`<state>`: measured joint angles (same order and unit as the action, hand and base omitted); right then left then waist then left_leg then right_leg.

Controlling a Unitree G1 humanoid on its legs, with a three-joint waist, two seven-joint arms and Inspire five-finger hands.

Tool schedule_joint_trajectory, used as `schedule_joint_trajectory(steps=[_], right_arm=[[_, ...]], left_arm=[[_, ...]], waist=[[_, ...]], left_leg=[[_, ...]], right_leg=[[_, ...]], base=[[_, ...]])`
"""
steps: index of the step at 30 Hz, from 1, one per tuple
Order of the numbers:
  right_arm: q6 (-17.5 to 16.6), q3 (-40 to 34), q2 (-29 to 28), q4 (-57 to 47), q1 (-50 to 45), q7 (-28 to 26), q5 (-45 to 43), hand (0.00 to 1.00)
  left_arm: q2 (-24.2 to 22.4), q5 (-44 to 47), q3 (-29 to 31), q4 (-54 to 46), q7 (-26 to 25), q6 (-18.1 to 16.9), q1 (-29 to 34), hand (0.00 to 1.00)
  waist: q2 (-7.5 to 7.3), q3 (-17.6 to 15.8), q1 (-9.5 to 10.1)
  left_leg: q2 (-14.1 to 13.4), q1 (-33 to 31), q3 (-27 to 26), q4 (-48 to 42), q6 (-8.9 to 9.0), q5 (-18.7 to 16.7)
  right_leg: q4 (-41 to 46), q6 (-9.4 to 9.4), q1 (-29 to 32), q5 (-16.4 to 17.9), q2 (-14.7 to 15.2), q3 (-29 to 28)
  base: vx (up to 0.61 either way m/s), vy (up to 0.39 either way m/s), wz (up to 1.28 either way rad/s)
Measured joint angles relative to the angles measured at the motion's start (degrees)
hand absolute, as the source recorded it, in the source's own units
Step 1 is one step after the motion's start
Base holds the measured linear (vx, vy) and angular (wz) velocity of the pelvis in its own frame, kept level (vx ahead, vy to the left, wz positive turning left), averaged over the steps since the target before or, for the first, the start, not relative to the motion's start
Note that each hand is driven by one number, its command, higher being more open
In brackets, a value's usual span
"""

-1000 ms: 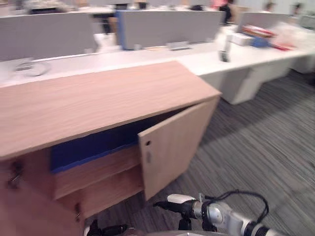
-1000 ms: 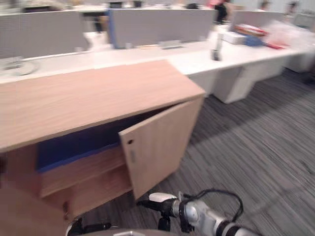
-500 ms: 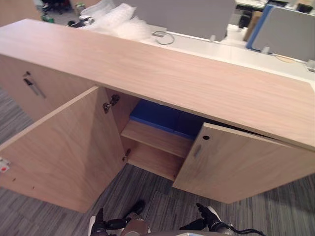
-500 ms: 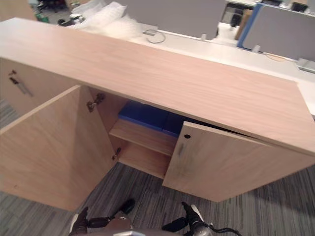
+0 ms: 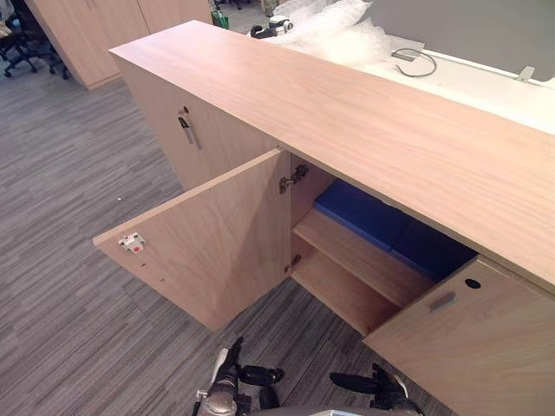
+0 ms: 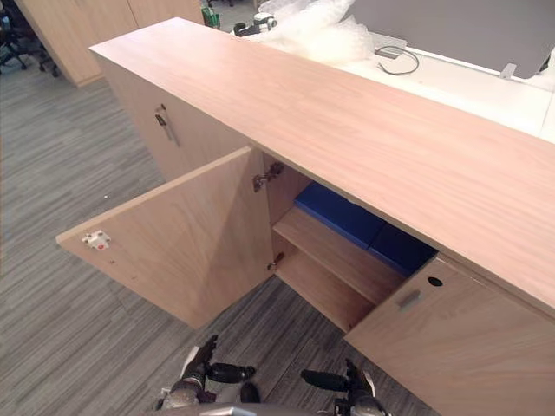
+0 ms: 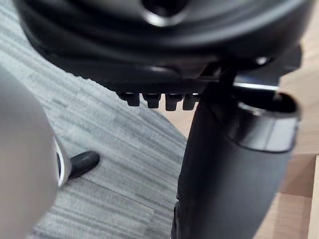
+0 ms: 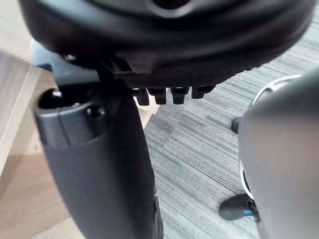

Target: Walk over to the cabinet, pick up the folder, carry it to the office cabinet, place the folder inside the office cabinet, then close the office cabinet door

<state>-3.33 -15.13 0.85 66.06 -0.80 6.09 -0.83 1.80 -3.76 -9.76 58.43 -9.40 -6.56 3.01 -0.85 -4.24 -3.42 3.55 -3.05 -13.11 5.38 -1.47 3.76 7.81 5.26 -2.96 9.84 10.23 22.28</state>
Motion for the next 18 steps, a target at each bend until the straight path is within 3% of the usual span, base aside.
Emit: schedule_joint_trajectory(steps=[5,7,9,12,18], right_arm=[[-0.02,0.48,-0.2,0.54,-0.08,0.49,-3.82,1.0],[-0.34,0.75,0.18,0.57,-0.09,0.1,-3.8,1.0],[-0.36,0.61,0.46,0.64,-0.15,-0.22,-3.8,1.0],[-0.36,0.27,0.71,0.93,-0.14,-0.85,-3.77,1.0],[-0.13,-3.01,-0.03,1.05,-0.25,-1.24,-3.61,1.0]], left_arm=[[1.2,6.66,0.08,0.69,0.74,-0.93,-0.49,1.0],[1.86,10.63,2.28,-4.35,2.11,-0.91,1.76,1.0],[2.23,16.31,7.43,-9.93,3.72,-1.03,4.9,1.0],[2.28,22.05,14.27,-9.96,3.26,-0.95,5.78,1.0],[0.91,33.37,20.99,-13.11,2.22,-0.91,9.04,1.0]], waist=[[-0.75,-0.63,-0.05],[-0.64,-0.73,-0.07],[-0.47,-0.78,-0.01],[-0.39,-0.81,0.21],[-1.08,-0.87,0.4]], left_leg=[[0.61,1.97,-0.09,0.08,0.05,-0.07],[0.64,2.23,-0.04,0.08,0.02,-0.13],[0.63,2.25,0.12,0.09,-0.12,-0.27],[0.88,2.38,0.22,0.08,-0.67,-0.82],[1.69,3.17,0.43,0.0,-1.35,-2.15]], right_leg=[[-1.45,0.78,-2.59,-0.06,0.29,0.16],[-2.14,1.07,-3.15,0.04,0.24,0.37],[-2.51,1.3,-3.4,0.23,0.16,0.65],[-3.35,1.45,-3.95,0.3,0.14,0.86],[-4.06,1.94,-5.36,0.11,0.33,1.3]], base=[[0.0,0.0,0.05],[-0.01,-0.011,0.02],[-0.01,-0.017,0.04],[0.02,-0.002,0.01],[0.09,-0.011,0.02]])
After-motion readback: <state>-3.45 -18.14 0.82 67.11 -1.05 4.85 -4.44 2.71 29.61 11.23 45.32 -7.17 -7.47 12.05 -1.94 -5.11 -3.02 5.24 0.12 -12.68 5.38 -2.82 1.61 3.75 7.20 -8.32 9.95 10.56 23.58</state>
